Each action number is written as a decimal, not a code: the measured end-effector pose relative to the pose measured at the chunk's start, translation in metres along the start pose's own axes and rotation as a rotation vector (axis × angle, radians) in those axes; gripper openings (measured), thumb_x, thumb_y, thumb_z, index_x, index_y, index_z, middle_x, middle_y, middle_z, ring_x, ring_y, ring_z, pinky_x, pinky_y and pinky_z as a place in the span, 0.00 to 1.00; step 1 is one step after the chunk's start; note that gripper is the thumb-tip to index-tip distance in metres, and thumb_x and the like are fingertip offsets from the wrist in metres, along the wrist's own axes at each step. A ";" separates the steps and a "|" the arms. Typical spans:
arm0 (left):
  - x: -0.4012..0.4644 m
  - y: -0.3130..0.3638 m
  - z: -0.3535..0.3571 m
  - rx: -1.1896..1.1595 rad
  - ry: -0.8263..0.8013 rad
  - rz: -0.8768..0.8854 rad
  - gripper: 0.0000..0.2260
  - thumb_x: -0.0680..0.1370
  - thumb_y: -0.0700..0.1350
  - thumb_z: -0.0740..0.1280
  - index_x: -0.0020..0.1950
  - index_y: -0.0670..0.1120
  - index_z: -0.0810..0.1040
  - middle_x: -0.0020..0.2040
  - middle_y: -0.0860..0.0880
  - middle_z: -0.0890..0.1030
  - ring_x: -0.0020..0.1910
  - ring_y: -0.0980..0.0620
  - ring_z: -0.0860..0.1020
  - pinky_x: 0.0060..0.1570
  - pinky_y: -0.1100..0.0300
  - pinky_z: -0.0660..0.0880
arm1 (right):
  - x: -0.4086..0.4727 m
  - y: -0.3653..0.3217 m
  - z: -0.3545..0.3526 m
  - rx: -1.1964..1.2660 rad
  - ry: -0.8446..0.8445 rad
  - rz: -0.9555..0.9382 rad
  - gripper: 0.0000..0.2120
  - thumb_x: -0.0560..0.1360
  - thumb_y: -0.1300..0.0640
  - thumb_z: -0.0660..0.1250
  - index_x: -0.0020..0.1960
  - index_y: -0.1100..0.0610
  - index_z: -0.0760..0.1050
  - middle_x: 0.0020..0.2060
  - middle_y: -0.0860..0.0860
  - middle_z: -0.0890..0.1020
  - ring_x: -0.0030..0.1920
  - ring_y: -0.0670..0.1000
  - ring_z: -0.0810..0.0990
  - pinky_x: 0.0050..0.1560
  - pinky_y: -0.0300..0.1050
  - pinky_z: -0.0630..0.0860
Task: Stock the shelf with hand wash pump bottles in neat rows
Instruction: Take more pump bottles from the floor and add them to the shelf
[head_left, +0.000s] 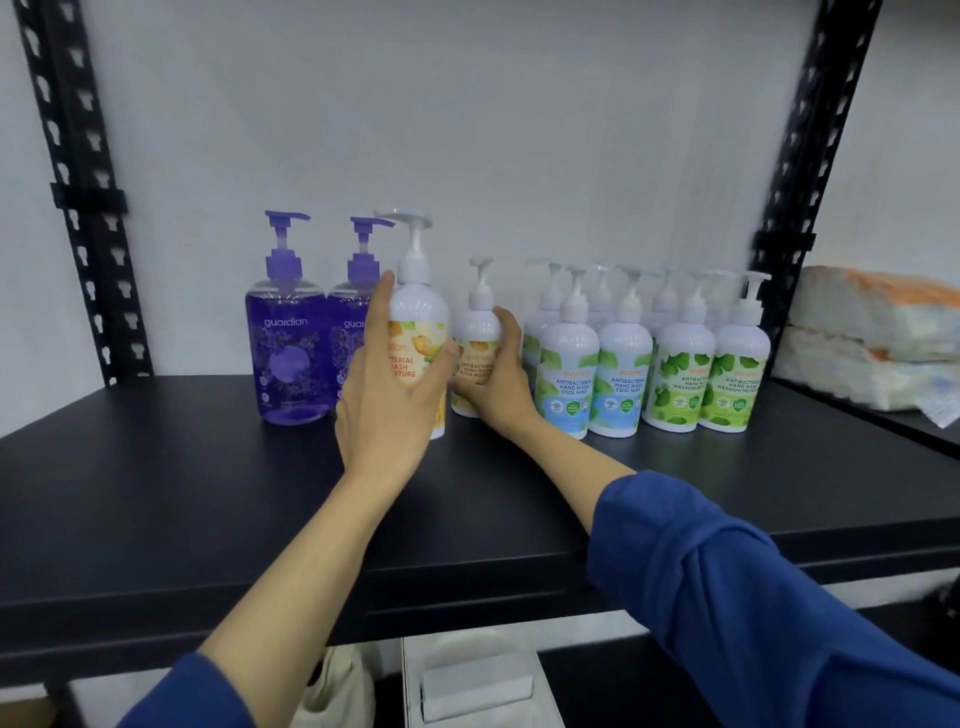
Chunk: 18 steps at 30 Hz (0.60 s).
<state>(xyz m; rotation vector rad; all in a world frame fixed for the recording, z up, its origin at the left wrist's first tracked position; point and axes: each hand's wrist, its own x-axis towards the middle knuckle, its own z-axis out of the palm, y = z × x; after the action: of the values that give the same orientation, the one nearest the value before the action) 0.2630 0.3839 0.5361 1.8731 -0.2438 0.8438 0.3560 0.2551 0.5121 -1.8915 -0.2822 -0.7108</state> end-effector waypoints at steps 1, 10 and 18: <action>0.000 0.000 0.000 0.001 -0.001 0.006 0.33 0.74 0.61 0.64 0.73 0.68 0.49 0.63 0.49 0.74 0.56 0.46 0.76 0.51 0.47 0.75 | 0.000 -0.001 -0.001 0.006 -0.004 -0.003 0.43 0.68 0.64 0.73 0.73 0.49 0.51 0.58 0.49 0.69 0.56 0.54 0.76 0.56 0.54 0.77; -0.001 0.001 -0.001 0.022 -0.008 0.002 0.33 0.72 0.64 0.63 0.72 0.69 0.49 0.59 0.50 0.75 0.54 0.46 0.76 0.51 0.44 0.75 | -0.009 -0.002 0.001 -0.257 0.031 0.055 0.47 0.70 0.61 0.72 0.76 0.46 0.44 0.60 0.59 0.73 0.58 0.59 0.76 0.58 0.58 0.74; -0.001 0.001 -0.001 0.024 -0.017 0.013 0.33 0.75 0.62 0.64 0.73 0.67 0.49 0.62 0.50 0.74 0.56 0.45 0.76 0.52 0.44 0.76 | -0.008 -0.003 -0.001 -0.171 0.016 0.057 0.45 0.70 0.64 0.72 0.75 0.46 0.46 0.60 0.58 0.74 0.55 0.57 0.78 0.55 0.56 0.77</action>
<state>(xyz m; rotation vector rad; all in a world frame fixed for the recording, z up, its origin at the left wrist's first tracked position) 0.2611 0.3846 0.5360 1.9034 -0.2582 0.8435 0.3479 0.2567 0.5098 -2.0463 -0.1605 -0.7311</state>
